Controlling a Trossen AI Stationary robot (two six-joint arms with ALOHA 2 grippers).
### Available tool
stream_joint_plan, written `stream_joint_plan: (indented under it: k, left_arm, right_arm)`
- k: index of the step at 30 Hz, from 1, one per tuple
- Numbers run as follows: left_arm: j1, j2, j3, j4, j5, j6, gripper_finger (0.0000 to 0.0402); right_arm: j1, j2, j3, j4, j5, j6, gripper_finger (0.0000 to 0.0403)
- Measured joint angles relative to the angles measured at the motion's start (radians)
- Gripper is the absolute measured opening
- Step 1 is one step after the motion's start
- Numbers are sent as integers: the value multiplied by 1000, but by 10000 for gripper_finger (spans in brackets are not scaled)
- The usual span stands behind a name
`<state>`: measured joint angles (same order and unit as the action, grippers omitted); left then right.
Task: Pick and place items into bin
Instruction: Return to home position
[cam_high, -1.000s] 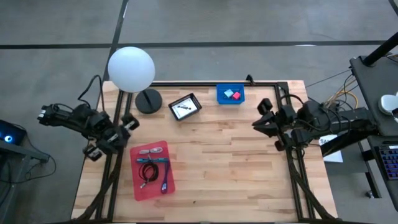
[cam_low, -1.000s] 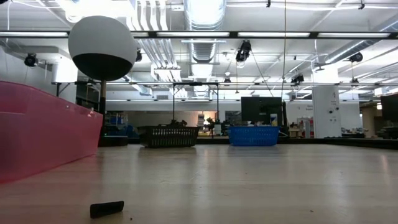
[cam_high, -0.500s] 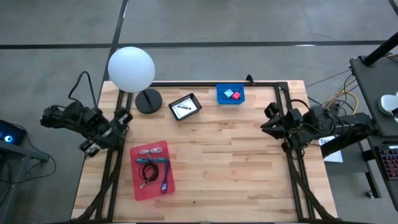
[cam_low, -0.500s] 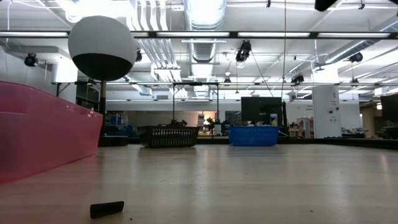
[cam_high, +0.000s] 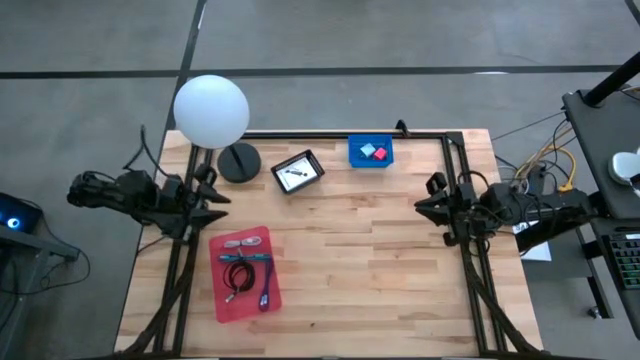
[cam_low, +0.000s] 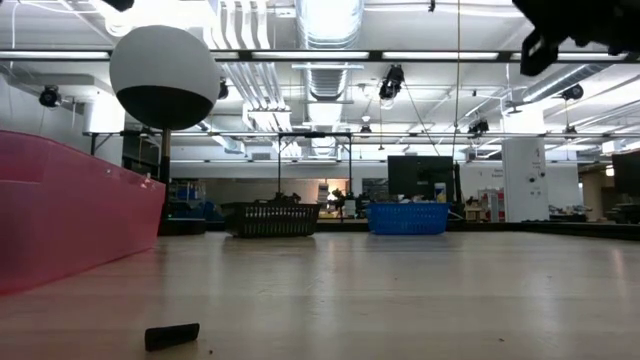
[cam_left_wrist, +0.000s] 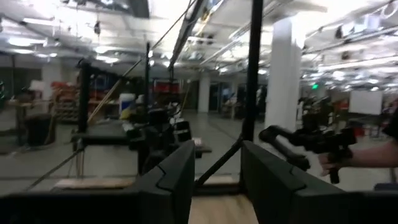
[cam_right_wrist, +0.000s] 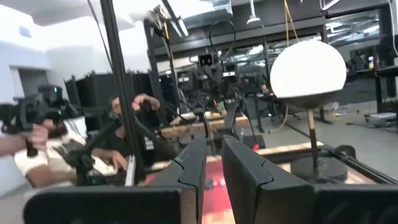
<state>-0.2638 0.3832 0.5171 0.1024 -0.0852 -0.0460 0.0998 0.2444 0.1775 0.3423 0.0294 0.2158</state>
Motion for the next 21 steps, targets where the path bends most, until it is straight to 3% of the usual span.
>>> stream_joint_plan:
  k: [5, 9, 13, 21]
  left_arm:
    - [0, -16, -54, -18, -88, 3, 100]
    - [0, -57, -104, -14, -117, 27, 58]
    - [0, -136, -159, -12, -126, 26, 8]
    - [0, -359, -336, -13, -214, 0, 10]
  right_arm:
    - [0, -27, -73, -7, 51, -38, 43]
    - [0, -36, -115, -10, 154, -95, 43]
    - [-2, -57, -152, -14, 185, -115, 36]
    - [-3, -103, -162, -47, 211, -112, 10]
